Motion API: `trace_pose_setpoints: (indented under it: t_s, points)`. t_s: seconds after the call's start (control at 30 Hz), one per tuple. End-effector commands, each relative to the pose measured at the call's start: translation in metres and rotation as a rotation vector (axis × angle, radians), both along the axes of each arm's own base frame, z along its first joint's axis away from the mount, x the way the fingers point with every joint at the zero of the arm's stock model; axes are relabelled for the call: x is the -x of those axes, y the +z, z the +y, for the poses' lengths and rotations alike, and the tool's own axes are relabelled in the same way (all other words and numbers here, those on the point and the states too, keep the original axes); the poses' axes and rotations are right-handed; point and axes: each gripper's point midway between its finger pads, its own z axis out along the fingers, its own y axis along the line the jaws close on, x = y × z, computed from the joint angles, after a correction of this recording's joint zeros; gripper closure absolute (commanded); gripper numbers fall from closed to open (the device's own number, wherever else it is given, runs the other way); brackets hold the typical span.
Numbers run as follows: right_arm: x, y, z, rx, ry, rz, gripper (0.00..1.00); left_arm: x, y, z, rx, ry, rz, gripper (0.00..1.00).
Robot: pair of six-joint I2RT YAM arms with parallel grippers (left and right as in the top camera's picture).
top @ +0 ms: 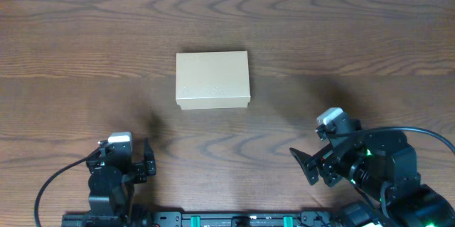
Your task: Pack container
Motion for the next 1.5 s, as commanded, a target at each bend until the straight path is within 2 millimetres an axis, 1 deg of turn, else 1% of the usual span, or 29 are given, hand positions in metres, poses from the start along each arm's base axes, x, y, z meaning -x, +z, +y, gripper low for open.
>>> trace_pose_setpoints:
  t_s: [0.0, 0.17, 0.5, 0.63, 1.3, 1.47]
  points:
    - [0.0, -0.001, -0.001, 0.005, 0.004, -0.004, 0.01, -0.001, -0.005, 0.003, -0.006, 0.014, -0.01, 0.05]
    - [0.0, -0.001, -0.001, 0.005, 0.004, -0.004, 0.01, -0.003, -0.02, 0.003, 0.019, 0.03, 0.015, 0.05]
    - [0.0, -0.001, -0.001, 0.006, 0.004, -0.004, 0.01, -0.009, -0.043, 0.005, 0.009, 0.045, 0.033, 0.04]
    - [0.0, -0.001, -0.001, 0.005, 0.004, -0.004, 0.01, -0.008, -0.043, 0.006, -0.041, 0.022, 0.041, 0.05]
    - [0.0, -0.001, -0.001, 0.007, 0.004, -0.005, 0.01, -0.008, -0.043, 0.006, -0.041, 0.022, 0.042, 0.05]
    - [0.0, 0.002, -0.008, 0.028, -0.017, -0.045, 0.01, -0.008, -0.043, 0.006, -0.041, 0.022, 0.042, 0.05]
